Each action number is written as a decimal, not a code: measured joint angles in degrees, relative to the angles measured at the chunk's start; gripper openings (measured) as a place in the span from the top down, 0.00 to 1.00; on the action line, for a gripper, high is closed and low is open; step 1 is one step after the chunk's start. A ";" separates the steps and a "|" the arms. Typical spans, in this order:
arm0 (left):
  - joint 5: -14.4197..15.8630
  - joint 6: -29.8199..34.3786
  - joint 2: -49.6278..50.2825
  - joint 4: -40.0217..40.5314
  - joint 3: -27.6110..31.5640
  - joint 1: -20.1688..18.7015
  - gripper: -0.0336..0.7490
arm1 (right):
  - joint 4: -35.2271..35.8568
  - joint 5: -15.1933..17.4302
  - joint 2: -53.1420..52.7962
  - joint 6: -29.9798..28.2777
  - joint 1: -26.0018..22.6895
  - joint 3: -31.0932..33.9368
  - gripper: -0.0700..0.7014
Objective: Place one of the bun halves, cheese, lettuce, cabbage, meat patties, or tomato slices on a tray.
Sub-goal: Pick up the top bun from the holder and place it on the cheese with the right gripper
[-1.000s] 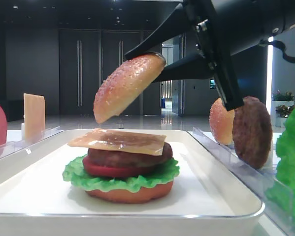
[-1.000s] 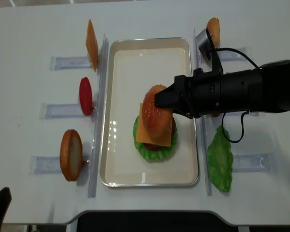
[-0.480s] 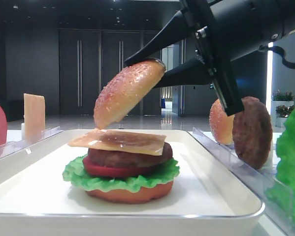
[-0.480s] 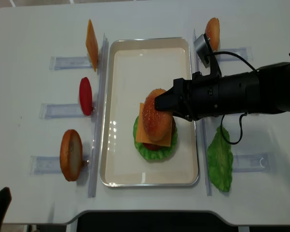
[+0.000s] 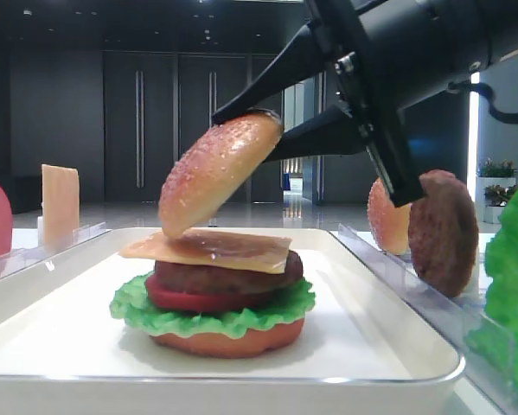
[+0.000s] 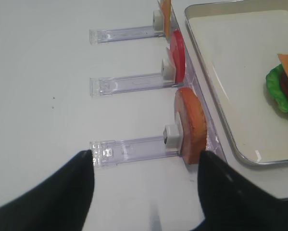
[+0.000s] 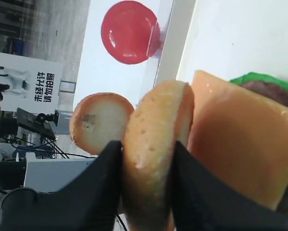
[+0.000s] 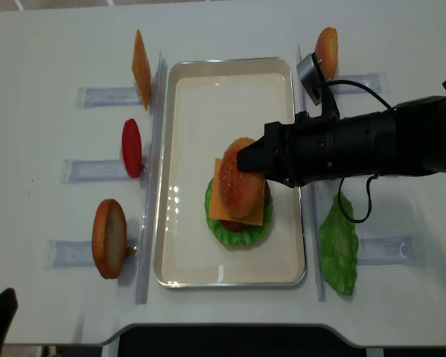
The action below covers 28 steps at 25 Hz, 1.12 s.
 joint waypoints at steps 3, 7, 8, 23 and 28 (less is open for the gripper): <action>0.00 0.00 0.00 0.00 0.00 0.00 0.30 | 0.00 -0.36 0.00 0.00 1.11 -0.33 0.63; 0.00 0.00 0.00 0.00 0.00 0.00 0.30 | 0.00 -0.67 0.00 0.00 1.16 -0.60 0.63; 0.00 0.00 0.00 0.00 0.00 0.00 0.30 | 0.00 -0.81 0.00 0.00 1.16 -0.60 0.63; 0.00 0.00 0.00 0.00 0.00 0.00 0.30 | 0.49 0.39 2.96 0.42 1.16 -1.78 0.63; 0.00 0.00 0.00 0.00 0.00 0.00 0.30 | 0.49 0.08 2.96 0.42 1.16 -1.78 0.63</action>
